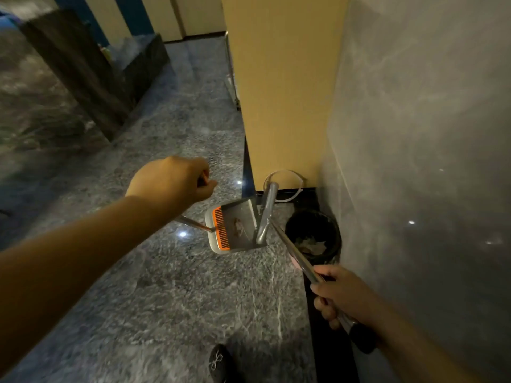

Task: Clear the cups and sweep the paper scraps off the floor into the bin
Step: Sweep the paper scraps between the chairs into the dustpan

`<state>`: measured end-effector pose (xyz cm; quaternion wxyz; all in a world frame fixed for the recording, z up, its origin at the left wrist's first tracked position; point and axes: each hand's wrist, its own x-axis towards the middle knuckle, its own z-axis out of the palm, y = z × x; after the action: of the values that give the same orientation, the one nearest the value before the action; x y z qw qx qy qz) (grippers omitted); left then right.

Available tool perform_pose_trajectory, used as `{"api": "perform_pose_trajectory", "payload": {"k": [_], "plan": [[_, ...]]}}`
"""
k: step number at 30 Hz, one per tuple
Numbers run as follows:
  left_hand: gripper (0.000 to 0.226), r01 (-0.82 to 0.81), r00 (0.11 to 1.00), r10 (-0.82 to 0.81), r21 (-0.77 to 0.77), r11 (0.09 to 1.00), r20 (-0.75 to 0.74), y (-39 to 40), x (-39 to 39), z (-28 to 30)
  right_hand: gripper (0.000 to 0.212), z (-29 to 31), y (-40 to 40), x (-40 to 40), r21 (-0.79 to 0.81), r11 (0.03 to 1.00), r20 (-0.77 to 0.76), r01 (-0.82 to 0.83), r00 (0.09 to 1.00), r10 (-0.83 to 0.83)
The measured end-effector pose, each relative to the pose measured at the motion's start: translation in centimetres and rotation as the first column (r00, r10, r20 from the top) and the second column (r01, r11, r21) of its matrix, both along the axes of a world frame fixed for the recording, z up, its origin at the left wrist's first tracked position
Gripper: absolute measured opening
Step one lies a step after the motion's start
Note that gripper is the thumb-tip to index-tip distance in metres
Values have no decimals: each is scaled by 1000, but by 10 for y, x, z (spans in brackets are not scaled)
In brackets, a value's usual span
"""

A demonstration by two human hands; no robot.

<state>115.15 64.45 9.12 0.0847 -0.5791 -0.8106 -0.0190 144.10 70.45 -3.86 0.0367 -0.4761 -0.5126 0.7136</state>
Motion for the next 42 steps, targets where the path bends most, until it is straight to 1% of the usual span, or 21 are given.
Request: {"api": "perform_pose_trajectory", "payload": {"k": [2,5,7,10,12,17,20,22,24,27,29,31,32,34,36,37,38,39,42], "plan": [[25,-96,994,96,1,995,56,-14,-29,-12,33,-5,1,-33,-20,999,-11,-43,999,43],[27,-244,961,241,10,970,134,-37,-81,-31,36,-16,4,-95,-2,992,20,-128,992,128],[28,-329,929,317,32,944,193,-53,-118,-43,39,-25,5,-143,8,985,59,-173,983,172],[28,-454,867,424,62,889,263,-75,-176,-60,43,-37,5,-221,-23,972,73,-233,969,234],[30,-524,823,489,51,850,289,-87,-211,-69,41,-42,4,-272,-14,961,100,-278,955,278],[29,-662,711,594,74,746,376,-104,-283,-86,42,-56,5,-381,-77,930,153,-360,917,368],[27,-734,639,646,79,674,417,-108,-324,-95,42,-62,10,-436,-67,894,182,-444,875,448],[25,-780,580,679,67,622,451,-107,-353,-100,34,-63,19,-475,-57,859,193,-509,838,510],[24,-817,522,694,58,573,496,-101,-383,-106,21,-62,30,-516,-58,821,208,-568,797,567],[22,-859,448,709,42,511,545,-84,-433,-116,22,-69,55,-581,-66,789,217,-610,763,608],[25,-880,402,725,19,474,559,-68,-470,-121,17,-73,74,-622,-62,745,231,-664,717,658],[25,-897,336,721,-26,441,606,-48,-515,-125,23,-79,99,-670,-49,687,256,-725,656,710],[25,-902,300,713,-53,428,633,-38,-539,-127,28,-82,112,-694,-46,673,269,-738,640,720],[22,-913,193,668,-117,390,719,-22,-583,-125,33,-81,132,-740,-39,668,282,-743,633,721],[19,-928,41,557,-175,330,830,-8,-622,-123,36,-77,148,-783,-59,656,278,-752,619,735],[18,-930,-19,514,-204,306,857,-2,-639,-121,37,-76,155,-804,-58,651,277,-757,614,739],[18,-935,-50,507,-218,278,861,2,-653,-120,38,-77,161,-822,-48,648,281,-760,612,739],[18,-946,-55,516,-210,248,855,6,-674,-120,38,-79,169,-849,-36,630,290,-776,595,749],[12,-970,31,573,-114,215,819,7,-705,-120,38,-73,179,-895,-26,609,287,-793,577,764]]}}
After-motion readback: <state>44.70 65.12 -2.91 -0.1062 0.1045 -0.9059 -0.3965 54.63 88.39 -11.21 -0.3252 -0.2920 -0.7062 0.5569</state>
